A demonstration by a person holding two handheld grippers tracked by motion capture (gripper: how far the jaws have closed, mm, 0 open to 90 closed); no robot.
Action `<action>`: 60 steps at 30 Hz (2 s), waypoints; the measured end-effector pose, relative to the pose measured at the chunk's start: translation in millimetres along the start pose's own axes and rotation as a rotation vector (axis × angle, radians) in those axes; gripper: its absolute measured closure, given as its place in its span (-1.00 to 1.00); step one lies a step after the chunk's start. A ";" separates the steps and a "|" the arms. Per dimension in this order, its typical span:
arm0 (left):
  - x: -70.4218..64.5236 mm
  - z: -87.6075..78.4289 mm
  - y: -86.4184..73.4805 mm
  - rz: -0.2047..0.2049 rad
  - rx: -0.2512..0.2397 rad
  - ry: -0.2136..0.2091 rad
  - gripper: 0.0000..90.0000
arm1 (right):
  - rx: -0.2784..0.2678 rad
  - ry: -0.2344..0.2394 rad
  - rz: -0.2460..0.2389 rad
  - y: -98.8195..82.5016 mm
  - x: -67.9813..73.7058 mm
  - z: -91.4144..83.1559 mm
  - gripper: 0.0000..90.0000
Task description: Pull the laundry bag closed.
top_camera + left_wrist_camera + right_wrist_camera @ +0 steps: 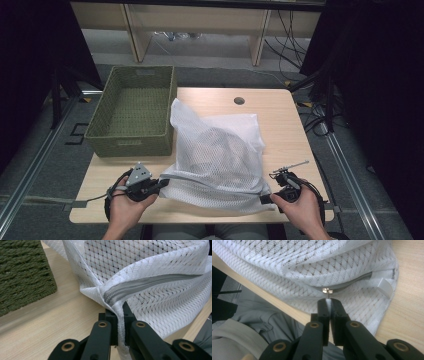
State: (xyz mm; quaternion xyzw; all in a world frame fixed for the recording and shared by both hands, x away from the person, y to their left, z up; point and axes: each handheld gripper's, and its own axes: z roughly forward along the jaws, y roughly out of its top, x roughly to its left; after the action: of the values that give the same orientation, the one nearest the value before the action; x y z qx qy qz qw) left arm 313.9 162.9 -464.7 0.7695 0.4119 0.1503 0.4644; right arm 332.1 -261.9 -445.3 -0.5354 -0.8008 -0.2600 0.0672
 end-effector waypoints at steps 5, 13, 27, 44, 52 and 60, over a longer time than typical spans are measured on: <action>2.4 0.7 -1.4 0.003 0.008 0.003 0.97 | -0.002 -0.006 0.000 0.6 -1.6 1.1 0.96; 4.5 2.1 -2.9 -0.008 0.008 0.019 0.97 | -0.009 -0.016 -0.004 1.0 -1.0 0.1 0.96; 10.3 4.1 -5.9 -0.021 0.016 0.030 0.97 | -0.010 -0.024 -0.002 1.7 -3.1 0.1 0.96; 16.5 6.4 -9.2 -0.040 0.026 0.043 0.97 | -0.001 -0.023 0.020 1.8 -1.9 0.6 0.96; 19.6 6.7 -10.3 -0.038 0.037 0.048 0.97 | 0.008 -0.045 0.045 2.8 -2.7 1.3 0.96; 21.6 8.4 -11.9 -0.055 0.036 0.055 0.97 | 0.000 -0.043 0.002 3.1 -7.5 2.1 0.96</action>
State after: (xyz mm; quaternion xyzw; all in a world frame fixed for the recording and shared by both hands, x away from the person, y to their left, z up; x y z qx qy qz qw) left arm 326.5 177.3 -482.3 0.7618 0.4481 0.1509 0.4428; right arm 338.3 -266.1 -448.9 -0.5418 -0.8015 -0.2483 0.0502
